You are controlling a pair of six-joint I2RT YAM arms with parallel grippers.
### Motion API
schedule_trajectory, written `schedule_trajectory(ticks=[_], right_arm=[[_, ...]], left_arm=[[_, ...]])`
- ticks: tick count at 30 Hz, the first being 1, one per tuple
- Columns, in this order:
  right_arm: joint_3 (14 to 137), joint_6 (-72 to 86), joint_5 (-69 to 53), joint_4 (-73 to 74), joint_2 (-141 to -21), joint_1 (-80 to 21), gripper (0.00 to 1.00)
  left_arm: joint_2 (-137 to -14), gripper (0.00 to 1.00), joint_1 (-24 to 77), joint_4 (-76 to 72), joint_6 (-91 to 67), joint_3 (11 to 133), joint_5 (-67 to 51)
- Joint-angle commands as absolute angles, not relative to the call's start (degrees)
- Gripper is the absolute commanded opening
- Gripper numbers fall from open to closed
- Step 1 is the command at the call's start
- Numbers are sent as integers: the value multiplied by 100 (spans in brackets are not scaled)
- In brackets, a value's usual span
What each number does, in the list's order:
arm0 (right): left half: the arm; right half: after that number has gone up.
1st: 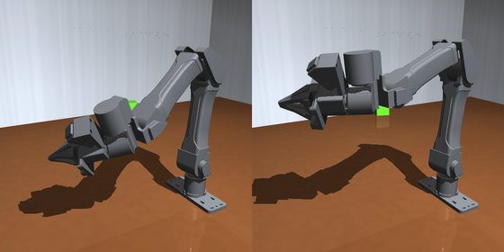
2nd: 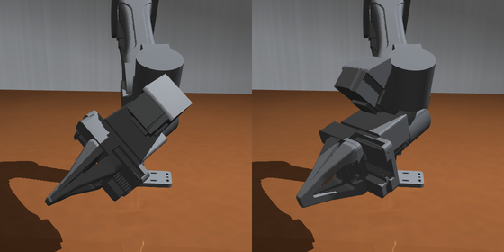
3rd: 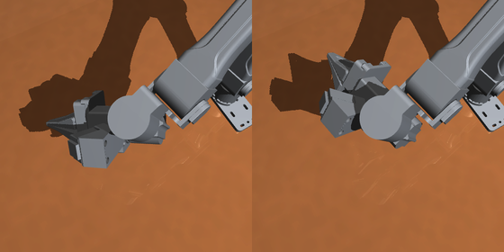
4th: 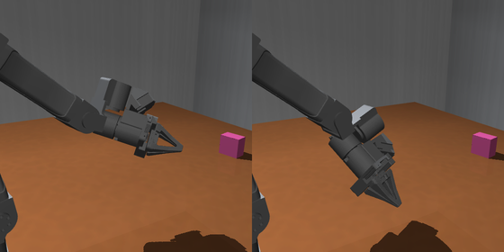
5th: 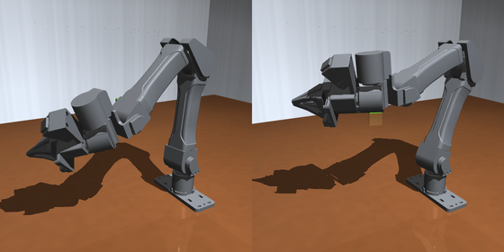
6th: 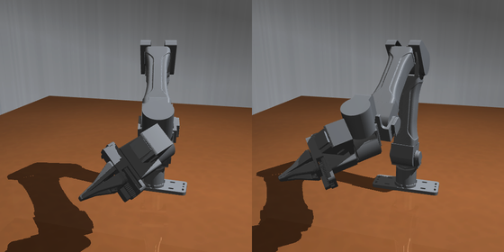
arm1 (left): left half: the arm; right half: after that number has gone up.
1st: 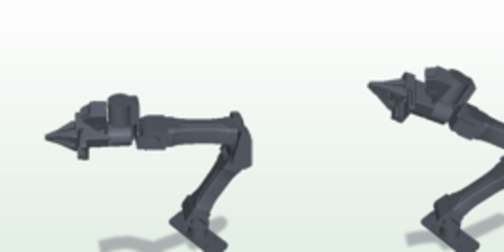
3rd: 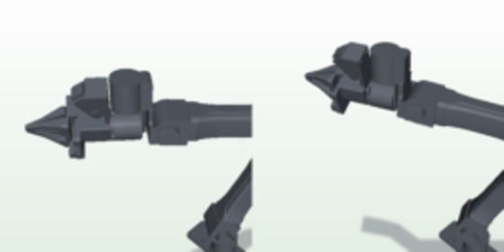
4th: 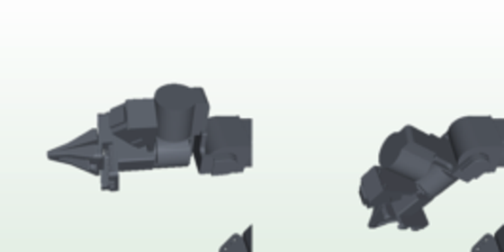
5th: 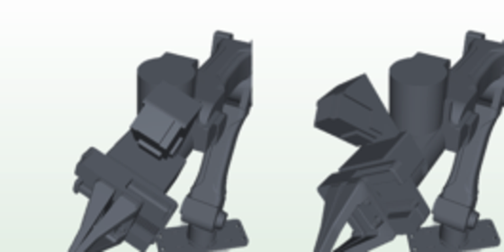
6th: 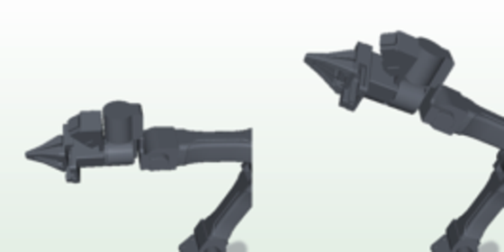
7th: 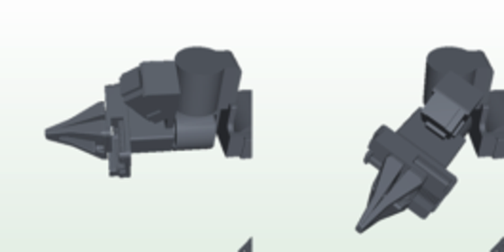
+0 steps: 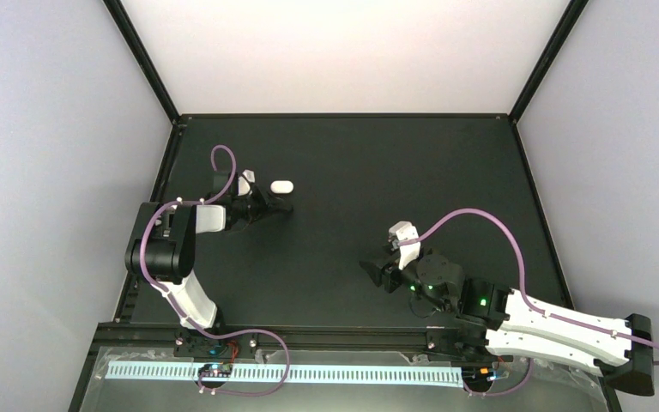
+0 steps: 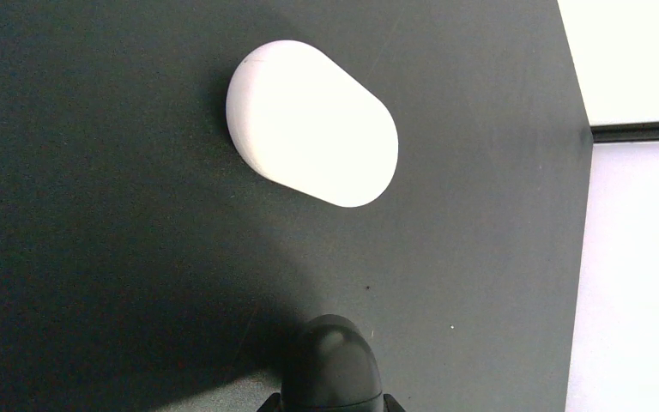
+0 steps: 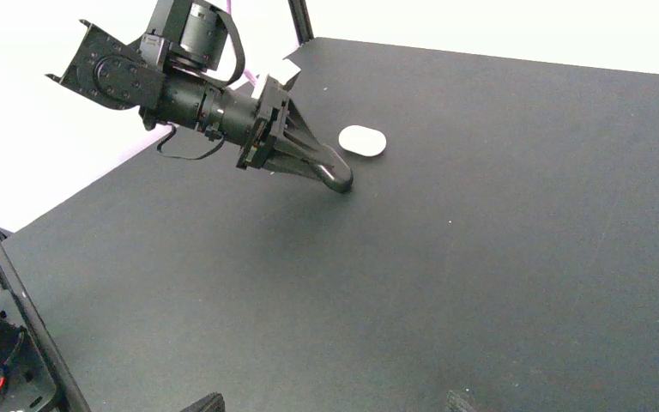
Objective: Insert the wireless bluetooth earbuds into the charging case
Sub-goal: Place the charging case at the center of the board.
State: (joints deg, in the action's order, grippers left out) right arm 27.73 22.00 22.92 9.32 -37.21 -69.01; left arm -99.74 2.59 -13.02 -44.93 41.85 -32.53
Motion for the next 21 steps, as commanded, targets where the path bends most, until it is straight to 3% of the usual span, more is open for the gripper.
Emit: schedule_trajectory(ticks=[1, 21], right_arm=[[2857, 2207, 2502, 914, -3534, -6891, 67], [2848, 2241, 2534, 1004, -3463, -6886, 67]], left_arm=[[-10063, 2, 220, -1175, -4387, 4230, -3145], [-10079, 10, 220, -1003, -4300, 4228, -3013]])
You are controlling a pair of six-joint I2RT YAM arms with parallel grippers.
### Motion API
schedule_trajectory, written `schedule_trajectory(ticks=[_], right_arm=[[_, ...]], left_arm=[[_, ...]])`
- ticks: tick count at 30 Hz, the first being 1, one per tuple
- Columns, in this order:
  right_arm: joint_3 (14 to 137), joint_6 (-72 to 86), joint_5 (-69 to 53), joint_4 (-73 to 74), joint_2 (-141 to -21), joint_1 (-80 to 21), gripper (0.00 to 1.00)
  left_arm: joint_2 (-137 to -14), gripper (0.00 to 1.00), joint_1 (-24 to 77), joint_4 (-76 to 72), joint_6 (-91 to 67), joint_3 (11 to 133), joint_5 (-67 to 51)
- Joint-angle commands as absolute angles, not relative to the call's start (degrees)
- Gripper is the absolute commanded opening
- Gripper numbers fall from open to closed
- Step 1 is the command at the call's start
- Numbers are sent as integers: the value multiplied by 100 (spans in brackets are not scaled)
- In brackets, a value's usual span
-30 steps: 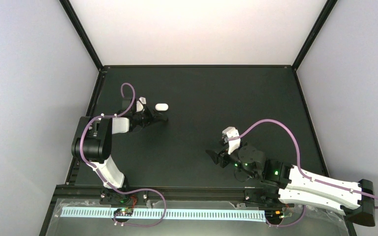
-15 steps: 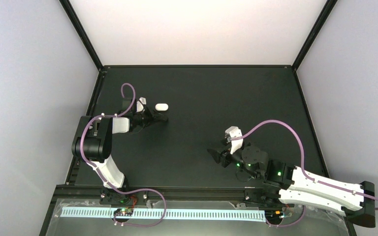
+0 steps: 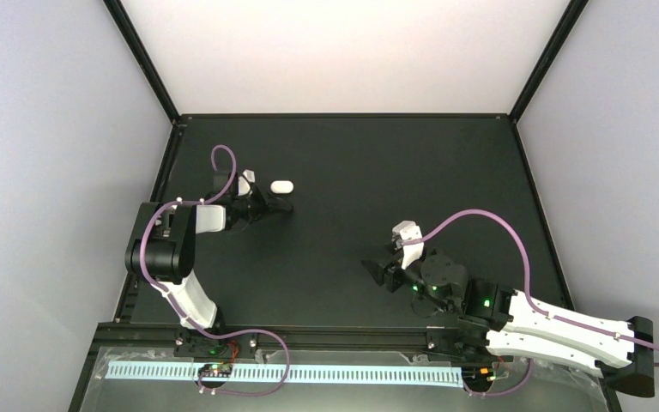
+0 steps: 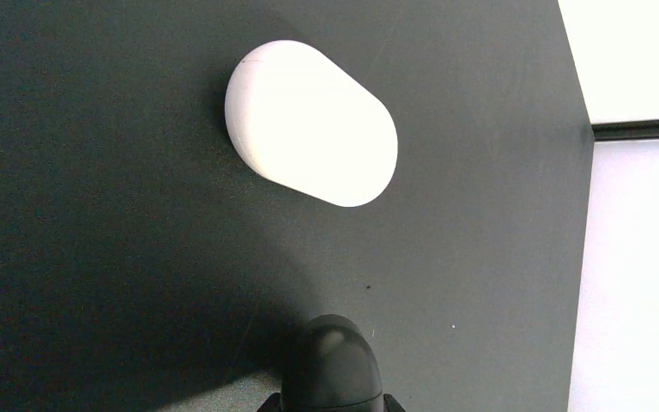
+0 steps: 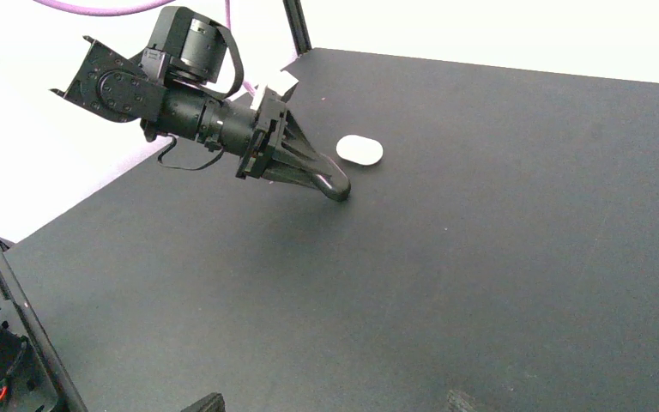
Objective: Insert the wireless bluetooth earbuds into the charging case
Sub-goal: Place the charging case at the center of the board.
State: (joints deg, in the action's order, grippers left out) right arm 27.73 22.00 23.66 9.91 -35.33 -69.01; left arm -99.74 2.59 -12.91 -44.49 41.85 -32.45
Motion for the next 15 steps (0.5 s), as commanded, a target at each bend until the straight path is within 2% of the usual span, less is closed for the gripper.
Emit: schedule_trajectory(ticks=[1, 8, 15], right_arm=[[2848, 2241, 2539, 1006, -3463, -6890, 67], [2839, 2241, 2541, 1002, -3463, -6891, 67], [2839, 2250, 2547, 1026, -3457, -6891, 67]], left_arm=[[-10081, 11, 220, -994, -4298, 4232, -3007], [-10048, 14, 220, -949, -4273, 4230, -2945], [-9998, 21, 215, -832, -4219, 4244, -2834]])
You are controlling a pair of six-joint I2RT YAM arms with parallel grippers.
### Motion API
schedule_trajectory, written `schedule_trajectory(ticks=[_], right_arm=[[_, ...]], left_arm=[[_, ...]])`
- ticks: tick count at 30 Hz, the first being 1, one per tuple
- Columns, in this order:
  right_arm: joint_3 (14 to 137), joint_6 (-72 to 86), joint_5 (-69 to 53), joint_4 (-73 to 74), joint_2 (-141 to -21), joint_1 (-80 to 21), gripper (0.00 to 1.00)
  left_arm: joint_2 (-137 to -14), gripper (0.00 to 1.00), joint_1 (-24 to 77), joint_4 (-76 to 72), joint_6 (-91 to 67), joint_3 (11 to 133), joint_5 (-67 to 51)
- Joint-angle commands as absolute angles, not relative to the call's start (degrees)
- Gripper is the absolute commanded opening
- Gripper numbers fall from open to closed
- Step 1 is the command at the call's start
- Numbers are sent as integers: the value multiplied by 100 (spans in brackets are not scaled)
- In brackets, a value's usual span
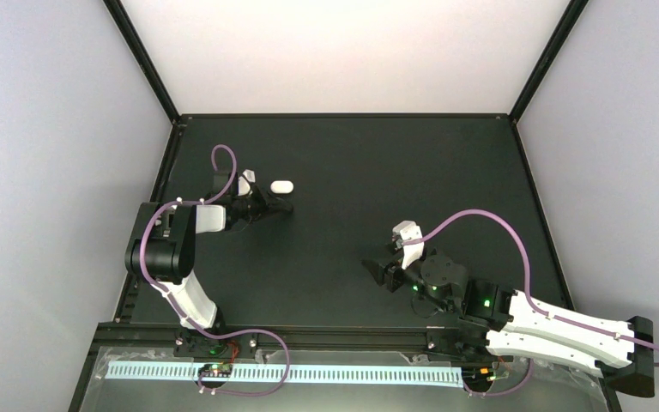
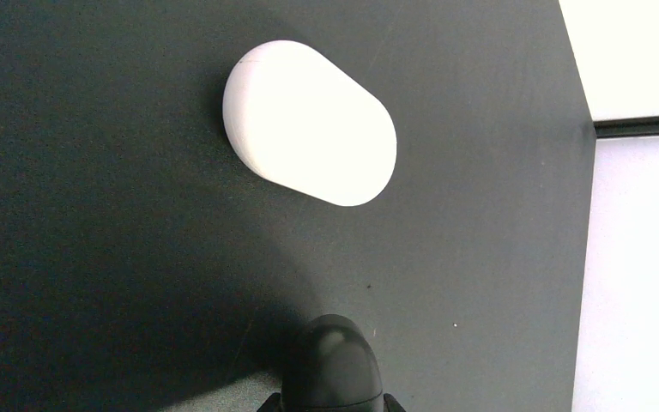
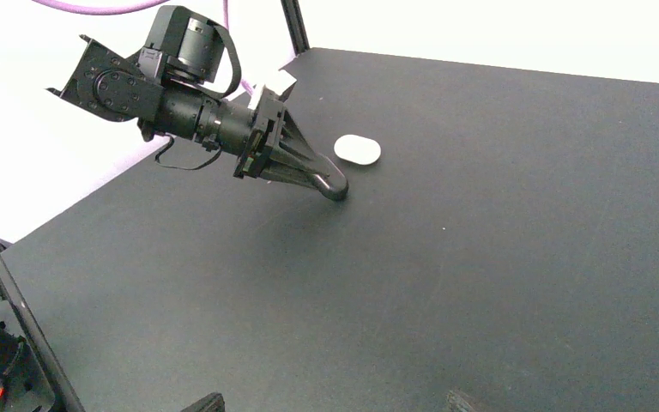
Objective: Insert the wireless bluetooth earbuds into the charging case
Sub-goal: Place the charging case at the center of the board.
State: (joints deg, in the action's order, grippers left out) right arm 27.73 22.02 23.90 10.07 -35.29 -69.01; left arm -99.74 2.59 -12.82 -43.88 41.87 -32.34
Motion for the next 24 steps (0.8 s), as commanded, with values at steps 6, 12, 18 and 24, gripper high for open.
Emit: schedule_trajectory(ticks=[6, 12, 18, 24], right_arm=[[2830, 2246, 2543, 1028, -3446, -6886, 67], [2840, 2250, 2540, 1030, -3447, -6884, 67], [2847, 2246, 2541, 1061, -3437, -6890, 67], [2865, 2241, 2534, 1033, -3463, -6886, 67]], left_arm=[[-9976, 24, 220, -782, -4192, 4243, -2789], [-9960, 24, 220, -730, -4158, 4243, -2722], [-9941, 25, 221, -697, -4134, 4245, -2696], [-9940, 27, 233, -685, -4111, 4253, -2695]])
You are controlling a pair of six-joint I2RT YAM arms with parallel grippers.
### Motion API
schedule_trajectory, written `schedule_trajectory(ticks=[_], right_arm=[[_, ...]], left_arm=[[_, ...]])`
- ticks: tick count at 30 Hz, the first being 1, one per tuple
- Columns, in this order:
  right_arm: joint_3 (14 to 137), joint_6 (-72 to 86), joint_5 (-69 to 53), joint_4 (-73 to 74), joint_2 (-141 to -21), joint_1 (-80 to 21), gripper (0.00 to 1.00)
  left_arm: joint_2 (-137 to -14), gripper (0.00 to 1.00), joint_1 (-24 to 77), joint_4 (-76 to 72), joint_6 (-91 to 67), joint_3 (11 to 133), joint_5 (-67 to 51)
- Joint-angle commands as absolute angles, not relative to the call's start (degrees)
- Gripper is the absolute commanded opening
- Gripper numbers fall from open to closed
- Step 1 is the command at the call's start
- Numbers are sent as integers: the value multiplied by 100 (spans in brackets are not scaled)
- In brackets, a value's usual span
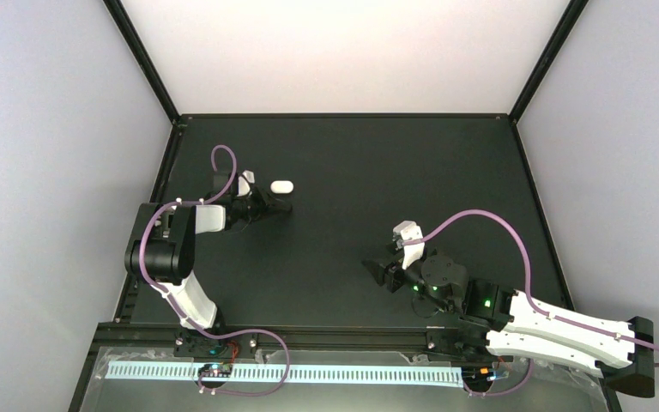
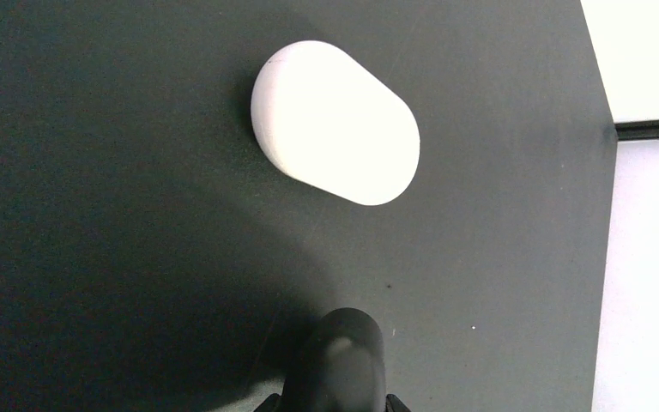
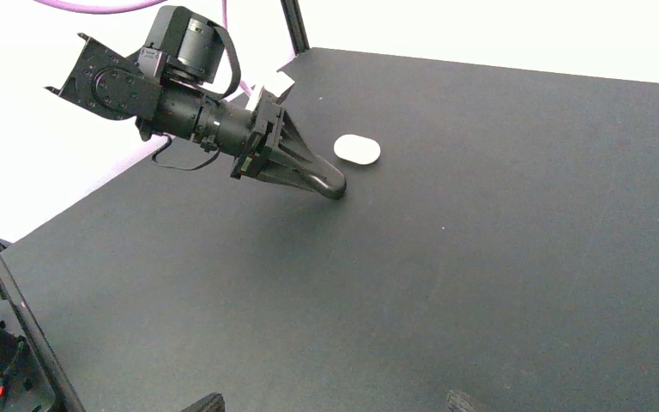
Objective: Insert the wireless bluetooth earbuds into the charging case
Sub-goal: Place the charging case at the center of the board.
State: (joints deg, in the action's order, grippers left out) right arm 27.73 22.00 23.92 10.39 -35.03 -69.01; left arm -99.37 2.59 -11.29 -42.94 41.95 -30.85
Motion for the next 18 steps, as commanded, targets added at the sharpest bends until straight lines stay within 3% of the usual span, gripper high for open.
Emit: schedule_trajectory(ticks=[1, 18], right_arm=[[2865, 2235, 2532, 1031, -3471, -6890, 67], [2900, 2174, 2514, 1022, -3546, -6888, 67]], left_arm=[[-9940, 28, 231, -679, -4105, 4253, -2697], [-9829, 39, 281, -450, -3940, 4327, -2480]])
